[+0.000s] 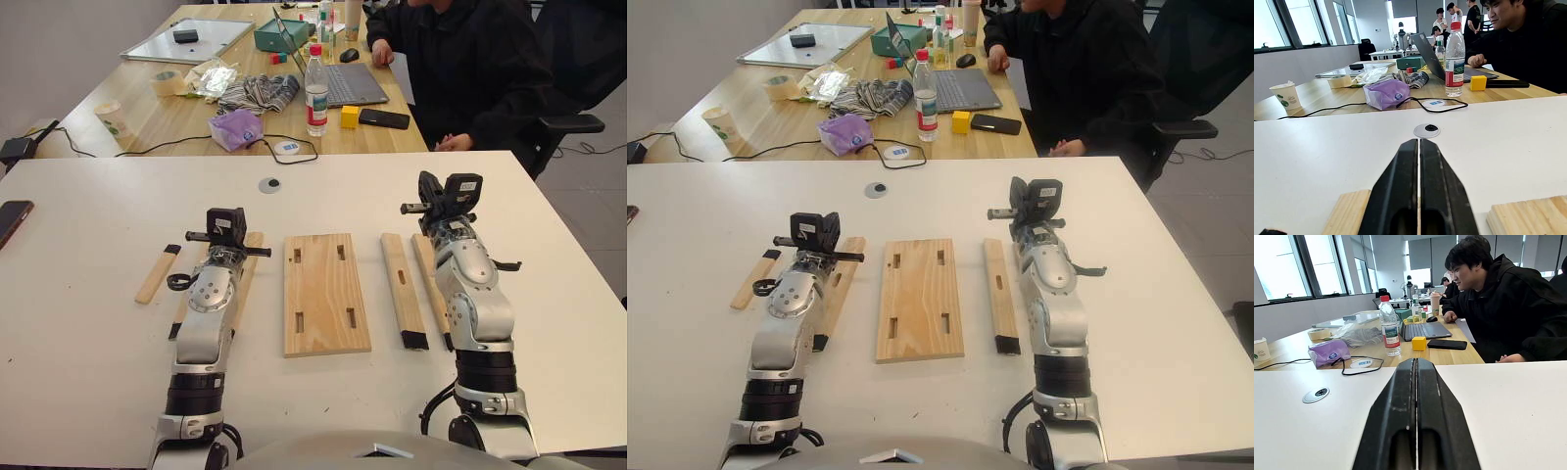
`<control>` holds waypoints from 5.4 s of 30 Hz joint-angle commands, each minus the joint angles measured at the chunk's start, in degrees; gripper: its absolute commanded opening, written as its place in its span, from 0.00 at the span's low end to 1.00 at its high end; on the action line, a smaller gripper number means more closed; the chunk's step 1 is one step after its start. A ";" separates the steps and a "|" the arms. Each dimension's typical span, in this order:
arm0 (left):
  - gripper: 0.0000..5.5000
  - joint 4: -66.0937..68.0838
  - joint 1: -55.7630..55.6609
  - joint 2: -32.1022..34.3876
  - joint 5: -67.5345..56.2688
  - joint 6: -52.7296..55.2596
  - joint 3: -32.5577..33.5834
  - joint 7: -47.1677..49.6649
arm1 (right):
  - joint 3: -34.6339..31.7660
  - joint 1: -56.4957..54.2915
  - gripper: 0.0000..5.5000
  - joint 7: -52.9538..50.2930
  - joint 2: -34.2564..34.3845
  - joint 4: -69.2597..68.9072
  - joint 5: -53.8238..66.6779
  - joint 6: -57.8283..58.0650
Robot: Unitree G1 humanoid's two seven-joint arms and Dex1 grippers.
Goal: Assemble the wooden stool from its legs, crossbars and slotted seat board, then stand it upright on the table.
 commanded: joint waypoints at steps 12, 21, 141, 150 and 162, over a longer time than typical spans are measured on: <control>0.00 0.34 -0.64 -0.20 -1.46 3.26 1.48 0.33 | -0.09 -0.55 0.00 -0.48 -0.40 -0.44 -0.47 -0.08; 0.00 0.01 -0.65 0.35 -1.56 4.18 2.27 0.27 | -0.10 -0.55 0.00 -0.32 -0.37 -0.38 -0.63 0.18; 0.31 -19.05 -10.77 24.36 -22.80 15.07 -5.27 -31.41 | -10.32 -18.05 0.08 -7.82 0.91 -1.48 61.66 30.38; 0.56 -16.43 -12.27 22.14 -21.40 14.49 -1.92 -26.86 | -11.14 -18.20 0.07 -7.89 -1.97 0.48 52.18 24.35; 0.40 -12.49 -10.49 16.02 -20.07 13.24 4.06 -16.25 | -13.45 -0.67 0.07 -5.80 -9.74 -4.50 36.98 21.34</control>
